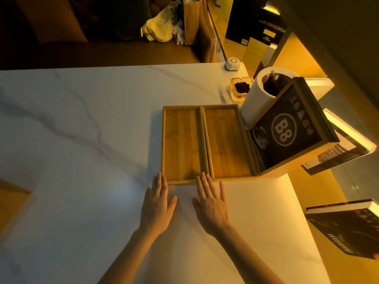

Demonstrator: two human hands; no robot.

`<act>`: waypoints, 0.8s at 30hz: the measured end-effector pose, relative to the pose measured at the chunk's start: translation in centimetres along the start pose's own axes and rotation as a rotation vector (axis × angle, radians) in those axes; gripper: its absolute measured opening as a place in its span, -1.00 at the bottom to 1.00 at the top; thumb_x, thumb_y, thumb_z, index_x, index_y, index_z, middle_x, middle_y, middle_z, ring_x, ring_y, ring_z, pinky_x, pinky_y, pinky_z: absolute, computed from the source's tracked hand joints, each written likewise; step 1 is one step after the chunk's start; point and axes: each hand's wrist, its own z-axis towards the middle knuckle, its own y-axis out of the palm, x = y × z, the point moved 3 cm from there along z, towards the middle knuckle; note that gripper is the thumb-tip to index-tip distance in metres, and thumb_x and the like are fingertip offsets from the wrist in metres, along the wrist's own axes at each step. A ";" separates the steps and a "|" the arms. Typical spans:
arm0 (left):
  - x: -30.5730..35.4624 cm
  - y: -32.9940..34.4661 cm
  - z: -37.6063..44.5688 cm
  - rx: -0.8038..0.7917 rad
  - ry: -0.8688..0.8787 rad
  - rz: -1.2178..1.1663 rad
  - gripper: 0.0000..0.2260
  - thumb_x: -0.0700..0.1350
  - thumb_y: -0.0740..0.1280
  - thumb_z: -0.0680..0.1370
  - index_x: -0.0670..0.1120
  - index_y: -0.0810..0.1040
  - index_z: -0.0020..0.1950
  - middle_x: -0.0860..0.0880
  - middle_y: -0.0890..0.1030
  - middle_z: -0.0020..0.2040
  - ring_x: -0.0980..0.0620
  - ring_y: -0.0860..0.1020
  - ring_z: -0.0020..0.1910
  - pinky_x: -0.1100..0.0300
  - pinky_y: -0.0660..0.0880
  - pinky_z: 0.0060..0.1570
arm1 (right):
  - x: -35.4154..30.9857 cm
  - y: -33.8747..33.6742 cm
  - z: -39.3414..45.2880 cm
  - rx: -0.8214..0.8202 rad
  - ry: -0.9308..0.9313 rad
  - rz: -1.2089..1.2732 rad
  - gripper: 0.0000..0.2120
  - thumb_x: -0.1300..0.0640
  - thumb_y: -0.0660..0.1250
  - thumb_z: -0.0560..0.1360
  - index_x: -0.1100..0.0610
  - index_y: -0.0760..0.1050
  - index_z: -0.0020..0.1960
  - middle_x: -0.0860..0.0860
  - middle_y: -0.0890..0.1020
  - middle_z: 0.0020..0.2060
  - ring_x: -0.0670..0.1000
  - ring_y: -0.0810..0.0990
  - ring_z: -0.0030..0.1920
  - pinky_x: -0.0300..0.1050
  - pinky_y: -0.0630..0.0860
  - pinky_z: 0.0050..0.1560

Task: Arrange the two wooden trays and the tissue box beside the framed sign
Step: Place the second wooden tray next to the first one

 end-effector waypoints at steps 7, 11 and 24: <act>0.4 0.3 -0.4 -0.009 -0.017 -0.011 -0.17 0.37 -0.34 0.38 -0.15 0.01 0.45 -0.17 0.13 0.49 -0.17 0.23 0.43 -0.11 0.22 0.34 | 0.8 0.2 -0.2 -0.031 -0.028 -0.027 -0.42 -0.14 -0.25 0.56 0.09 0.28 0.38 0.05 0.42 0.36 0.08 0.26 0.39 0.06 -0.16 0.38; 0.3 0.4 -0.4 -0.024 -0.033 -0.009 -0.20 0.36 -0.32 0.40 -0.15 0.03 0.44 -0.18 0.16 0.49 -0.17 0.32 0.38 -0.12 0.23 0.32 | 0.8 0.0 -0.2 0.020 -0.071 -0.038 -0.46 -0.11 0.16 0.43 0.07 0.32 0.36 0.07 0.45 0.35 0.11 0.28 0.38 0.06 -0.15 0.36; 0.3 0.1 -0.2 -0.109 -0.013 -0.064 -0.36 0.11 0.10 0.53 -0.11 -0.14 0.46 -0.11 -0.07 0.53 -0.10 0.19 0.45 -0.08 0.06 0.43 | 0.7 -0.4 -0.3 0.073 -0.092 -0.056 -0.36 -0.08 0.45 0.30 0.06 0.38 0.32 0.12 0.50 0.31 0.15 0.33 0.35 0.14 0.25 0.35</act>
